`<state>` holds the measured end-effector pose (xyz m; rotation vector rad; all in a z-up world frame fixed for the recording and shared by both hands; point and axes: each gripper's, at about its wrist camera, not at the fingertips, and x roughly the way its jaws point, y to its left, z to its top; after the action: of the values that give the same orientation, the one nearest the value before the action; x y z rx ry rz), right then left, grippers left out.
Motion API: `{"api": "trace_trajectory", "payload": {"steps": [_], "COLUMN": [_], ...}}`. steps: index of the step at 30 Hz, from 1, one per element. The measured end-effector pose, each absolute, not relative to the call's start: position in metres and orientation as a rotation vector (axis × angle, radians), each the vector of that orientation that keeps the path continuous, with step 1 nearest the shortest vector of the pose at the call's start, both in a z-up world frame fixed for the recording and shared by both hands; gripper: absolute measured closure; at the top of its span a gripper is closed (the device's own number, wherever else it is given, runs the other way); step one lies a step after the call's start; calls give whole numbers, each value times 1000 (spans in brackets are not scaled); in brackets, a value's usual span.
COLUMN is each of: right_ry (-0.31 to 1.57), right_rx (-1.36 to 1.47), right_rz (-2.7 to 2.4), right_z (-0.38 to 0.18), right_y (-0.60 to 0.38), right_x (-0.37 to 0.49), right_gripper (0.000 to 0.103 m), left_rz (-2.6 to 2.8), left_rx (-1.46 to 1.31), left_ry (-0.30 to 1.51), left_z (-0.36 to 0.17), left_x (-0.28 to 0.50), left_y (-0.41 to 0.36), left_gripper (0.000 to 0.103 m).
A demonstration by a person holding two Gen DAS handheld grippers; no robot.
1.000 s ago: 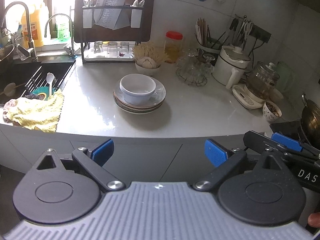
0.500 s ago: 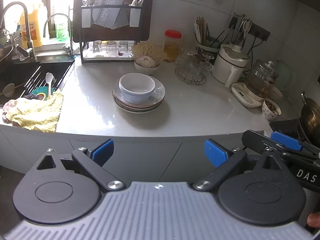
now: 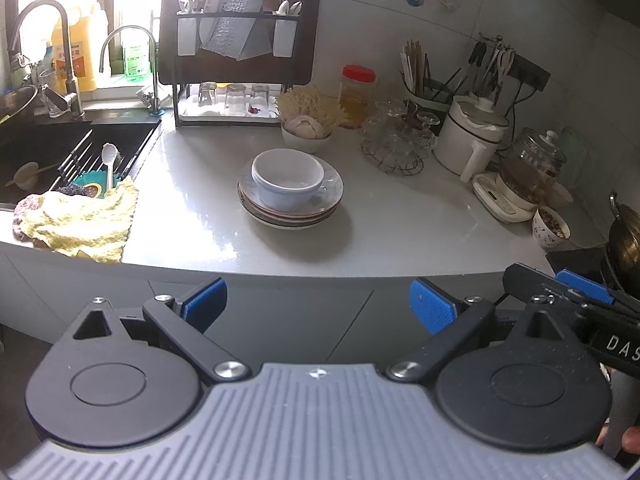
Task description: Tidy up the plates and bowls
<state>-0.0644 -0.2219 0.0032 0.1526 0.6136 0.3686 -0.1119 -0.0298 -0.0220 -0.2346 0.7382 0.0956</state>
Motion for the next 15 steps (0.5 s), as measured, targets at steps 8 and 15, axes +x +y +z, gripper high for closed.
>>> {"api": "trace_trajectory", "payload": {"steps": [8,15], "right_ry": [614,614], "right_rx": [139,136], "right_rz": [366,377], "right_z": [4,4], "right_y": [-224,-223], "right_x": [-65,-65], "right_gripper": [9,9], "left_rz": [88,96], "left_rx": [-241,-251], "left_ry": [739,730], "left_z": [-25,-24], "left_x": [-114,-118], "left_y": [-28,-26], "left_gripper": [3,3]}}
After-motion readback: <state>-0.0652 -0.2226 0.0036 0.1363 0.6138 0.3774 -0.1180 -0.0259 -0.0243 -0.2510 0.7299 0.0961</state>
